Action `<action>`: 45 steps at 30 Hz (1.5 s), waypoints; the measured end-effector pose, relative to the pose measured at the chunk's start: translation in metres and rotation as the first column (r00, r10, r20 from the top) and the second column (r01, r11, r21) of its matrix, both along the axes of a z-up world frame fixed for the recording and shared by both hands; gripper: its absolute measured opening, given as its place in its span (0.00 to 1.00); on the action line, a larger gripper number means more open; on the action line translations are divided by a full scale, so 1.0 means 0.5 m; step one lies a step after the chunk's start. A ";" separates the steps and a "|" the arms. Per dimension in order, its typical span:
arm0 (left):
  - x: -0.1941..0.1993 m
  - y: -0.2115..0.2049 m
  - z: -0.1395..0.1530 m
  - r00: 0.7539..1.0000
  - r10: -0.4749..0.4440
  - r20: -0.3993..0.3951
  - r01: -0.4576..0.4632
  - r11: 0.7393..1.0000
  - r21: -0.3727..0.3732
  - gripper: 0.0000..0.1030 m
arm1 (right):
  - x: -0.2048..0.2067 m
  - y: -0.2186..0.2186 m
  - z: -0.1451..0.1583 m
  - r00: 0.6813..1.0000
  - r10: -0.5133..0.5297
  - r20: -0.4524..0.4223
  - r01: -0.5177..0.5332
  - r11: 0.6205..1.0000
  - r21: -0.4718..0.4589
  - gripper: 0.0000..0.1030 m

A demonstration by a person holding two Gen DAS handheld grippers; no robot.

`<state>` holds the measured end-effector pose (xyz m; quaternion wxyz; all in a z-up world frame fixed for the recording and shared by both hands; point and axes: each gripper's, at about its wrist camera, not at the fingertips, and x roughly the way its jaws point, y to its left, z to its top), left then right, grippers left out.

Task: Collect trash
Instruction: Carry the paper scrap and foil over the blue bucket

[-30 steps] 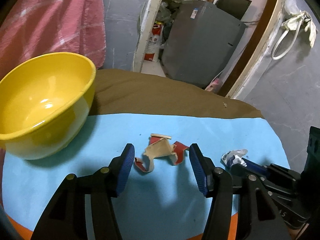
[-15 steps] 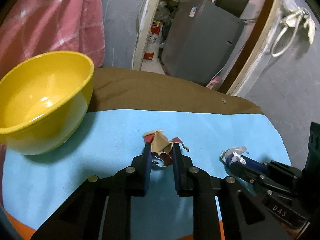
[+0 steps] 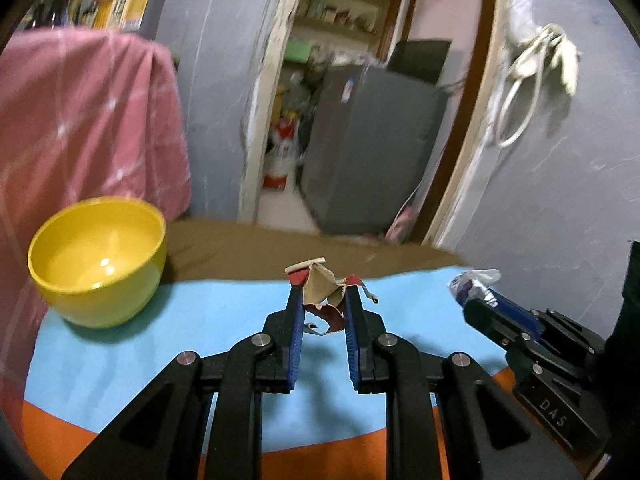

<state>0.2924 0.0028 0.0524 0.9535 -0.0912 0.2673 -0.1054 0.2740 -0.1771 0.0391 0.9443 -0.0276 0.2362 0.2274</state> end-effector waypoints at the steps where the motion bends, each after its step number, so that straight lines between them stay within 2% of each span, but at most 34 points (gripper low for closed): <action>1: -0.008 -0.010 0.009 1.000 -0.007 0.022 0.007 1.000 -0.004 0.15 | -0.015 -0.009 0.013 0.999 -0.010 0.042 0.010 1.000 0.001 0.16; 5: -0.040 -0.044 0.035 0.995 -0.034 0.092 0.037 0.999 -0.028 0.15 | -0.061 -0.054 0.052 0.986 -0.054 0.156 0.049 0.998 0.034 0.16; 10: -0.077 -0.103 0.068 0.979 -0.083 0.184 0.089 0.996 -0.028 0.15 | -0.115 -0.120 0.084 0.958 -0.126 0.257 0.110 0.991 0.076 0.16; 17: -0.106 -0.194 0.099 0.950 -0.174 0.259 0.183 0.983 -0.011 0.15 | -0.170 -0.204 0.106 0.919 -0.242 0.312 0.215 0.969 0.118 0.16; 23: -0.121 -0.295 0.107 0.928 -0.263 0.265 0.271 0.962 0.005 0.16 | -0.199 -0.287 0.107 0.887 -0.348 0.304 0.313 0.936 0.160 0.16; 29: -0.127 -0.391 0.101 0.907 -0.344 0.242 0.346 0.938 0.035 0.16 | -0.222 -0.362 0.095 0.863 -0.428 0.268 0.390 0.902 0.187 0.16; 34: -0.129 -0.459 0.082 0.892 -0.405 0.202 0.400 0.914 0.070 0.16 | -0.228 -0.417 0.072 0.851 -0.484 0.204 0.452 0.873 0.184 0.17; 38: -0.114 -0.513 0.057 0.886 -0.446 0.124 0.440 0.895 0.075 0.16 | -0.228 -0.460 0.049 0.848 -0.512 0.135 0.485 0.854 0.190 0.17; 45: -0.066 -0.603 -0.013 0.869 -0.492 -0.059 0.495 0.867 0.053 0.16 | -0.210 -0.524 0.003 0.834 -0.552 -0.011 0.544 0.817 0.192 0.18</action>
